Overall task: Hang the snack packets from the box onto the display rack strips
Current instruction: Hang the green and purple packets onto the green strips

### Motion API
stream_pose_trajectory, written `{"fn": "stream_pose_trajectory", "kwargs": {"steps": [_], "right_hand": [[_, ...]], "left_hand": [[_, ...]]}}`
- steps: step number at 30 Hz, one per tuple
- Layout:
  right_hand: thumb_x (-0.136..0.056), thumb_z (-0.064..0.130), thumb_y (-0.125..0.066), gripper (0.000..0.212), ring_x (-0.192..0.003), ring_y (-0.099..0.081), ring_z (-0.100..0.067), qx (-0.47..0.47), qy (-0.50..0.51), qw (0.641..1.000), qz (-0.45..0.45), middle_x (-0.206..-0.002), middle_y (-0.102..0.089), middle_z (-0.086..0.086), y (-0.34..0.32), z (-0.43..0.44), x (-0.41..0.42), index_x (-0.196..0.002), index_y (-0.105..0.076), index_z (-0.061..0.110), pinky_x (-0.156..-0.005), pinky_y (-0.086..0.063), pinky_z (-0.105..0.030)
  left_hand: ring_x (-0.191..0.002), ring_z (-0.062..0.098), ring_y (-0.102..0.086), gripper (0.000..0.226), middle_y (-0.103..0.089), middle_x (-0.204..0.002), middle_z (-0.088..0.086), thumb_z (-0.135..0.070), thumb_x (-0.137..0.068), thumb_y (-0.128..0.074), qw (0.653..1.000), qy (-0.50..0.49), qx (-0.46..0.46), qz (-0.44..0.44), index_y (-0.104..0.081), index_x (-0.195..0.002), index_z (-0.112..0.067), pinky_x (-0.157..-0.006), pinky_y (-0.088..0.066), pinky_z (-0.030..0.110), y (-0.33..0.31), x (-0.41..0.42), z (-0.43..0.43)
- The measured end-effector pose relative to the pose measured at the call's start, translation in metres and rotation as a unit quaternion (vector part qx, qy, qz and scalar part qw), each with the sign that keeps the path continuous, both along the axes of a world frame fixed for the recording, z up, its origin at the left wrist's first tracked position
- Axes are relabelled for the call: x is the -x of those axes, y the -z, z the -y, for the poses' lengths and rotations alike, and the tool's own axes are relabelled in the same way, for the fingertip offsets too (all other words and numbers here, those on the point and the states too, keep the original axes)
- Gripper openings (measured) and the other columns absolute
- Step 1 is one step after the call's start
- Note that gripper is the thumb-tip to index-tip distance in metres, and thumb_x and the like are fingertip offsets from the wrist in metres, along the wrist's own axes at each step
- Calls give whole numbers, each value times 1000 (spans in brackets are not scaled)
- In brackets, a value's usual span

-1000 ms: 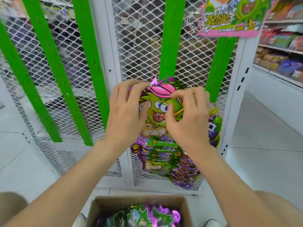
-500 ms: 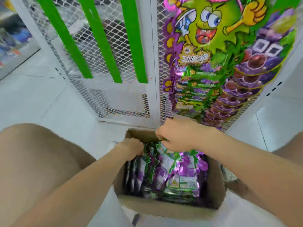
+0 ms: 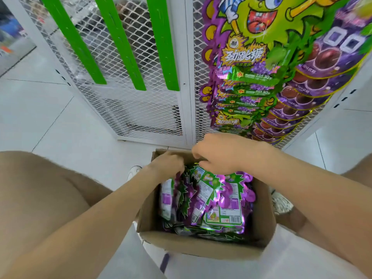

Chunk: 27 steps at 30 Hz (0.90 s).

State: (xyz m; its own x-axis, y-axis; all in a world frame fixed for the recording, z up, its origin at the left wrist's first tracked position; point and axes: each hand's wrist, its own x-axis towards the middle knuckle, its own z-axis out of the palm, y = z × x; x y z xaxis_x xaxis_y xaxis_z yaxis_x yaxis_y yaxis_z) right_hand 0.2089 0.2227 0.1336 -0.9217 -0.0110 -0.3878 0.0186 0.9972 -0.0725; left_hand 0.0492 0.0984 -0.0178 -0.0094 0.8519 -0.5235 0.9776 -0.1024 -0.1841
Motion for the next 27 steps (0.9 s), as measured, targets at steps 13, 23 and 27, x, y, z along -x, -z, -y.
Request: {"fn": "stream_pose_trajectory", "kwargs": {"steps": [13,23,27], "right_hand": [[-91,47,-75,49,-69,-46,-21,113,182,977,13,-76,-50,-4,38,-44,-26,-97,-57,2,-65,-41,-39],[-55,62,-96,146,-147,-26,-35,165,181,969,18,-159,-22,-15,31,-35,-48,-160,0,26,-119,-36,-53],[-77,57,-84,130,-146,-36,-34,179,181,967,30,-158,-32,-19,29,-20,-54,-163,9,24,-116,-40,-50]], "left_hand": [[-64,3,-54,16,-66,-69,-11,-27,-105,-63,873,-160,-262,379,-79,-106,-24,-59,-38,22,-79,-23,-33],[-49,20,-55,26,-56,-67,11,-13,-111,-50,544,-552,-269,572,-59,-88,-5,-43,-49,27,-82,-39,-50],[-52,23,-73,16,-67,-85,24,5,-106,-52,349,-635,-244,645,-57,-117,15,-48,-62,36,-92,-40,-55]]}}
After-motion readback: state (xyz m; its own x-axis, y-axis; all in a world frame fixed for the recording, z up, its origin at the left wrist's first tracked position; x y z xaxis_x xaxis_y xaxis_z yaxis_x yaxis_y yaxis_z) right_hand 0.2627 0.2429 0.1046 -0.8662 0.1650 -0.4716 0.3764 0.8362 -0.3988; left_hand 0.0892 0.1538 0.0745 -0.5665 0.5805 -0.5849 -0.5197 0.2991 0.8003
